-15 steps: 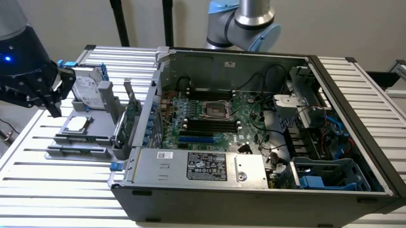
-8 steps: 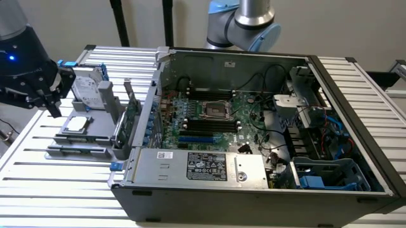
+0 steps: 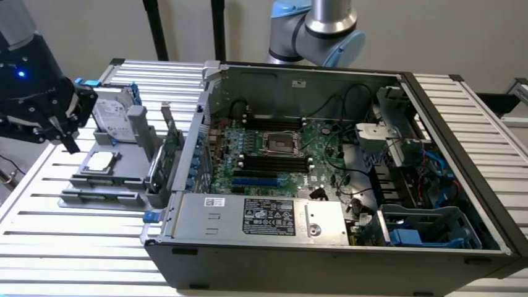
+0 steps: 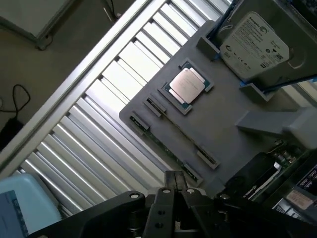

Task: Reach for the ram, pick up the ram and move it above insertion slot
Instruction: 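Pick up the ram and move it above insertion slot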

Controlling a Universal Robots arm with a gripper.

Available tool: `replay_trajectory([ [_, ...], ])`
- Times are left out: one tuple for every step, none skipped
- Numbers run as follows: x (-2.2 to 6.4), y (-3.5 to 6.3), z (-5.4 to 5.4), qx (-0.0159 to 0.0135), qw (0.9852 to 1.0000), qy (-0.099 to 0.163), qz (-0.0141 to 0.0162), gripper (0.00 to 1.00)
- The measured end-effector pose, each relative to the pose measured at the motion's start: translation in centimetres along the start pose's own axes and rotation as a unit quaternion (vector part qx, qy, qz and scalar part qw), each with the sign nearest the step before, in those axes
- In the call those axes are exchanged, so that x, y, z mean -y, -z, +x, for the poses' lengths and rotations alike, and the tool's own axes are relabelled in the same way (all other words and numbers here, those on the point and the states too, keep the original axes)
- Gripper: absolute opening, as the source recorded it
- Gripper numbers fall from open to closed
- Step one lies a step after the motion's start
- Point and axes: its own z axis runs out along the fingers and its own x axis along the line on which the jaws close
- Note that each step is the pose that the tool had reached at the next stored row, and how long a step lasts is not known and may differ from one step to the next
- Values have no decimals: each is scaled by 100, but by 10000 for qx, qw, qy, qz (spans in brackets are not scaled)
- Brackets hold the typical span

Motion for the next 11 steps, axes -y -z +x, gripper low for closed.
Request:
replay_trajectory([
  [0,0,0,-3,10000,91,1,11],
  [0,-1,0,-7,9998,180,1,11],
  [0,0,0,-11,9996,276,2,11],
  [0,0,0,-14,9993,366,2,11],
  [0,0,0,-18,9990,455,3,11],
  [0,-1,0,-21,9985,545,3,11],
  [0,-1,0,-24,9980,634,4,11],
  [0,-1,0,-27,9974,725,4,11],
  [0,-1,0,-31,9967,816,5,11],
  [0,-1,0,-35,9958,911,5,11],
  [0,-1,0,-38,9950,1001,6,11],
])
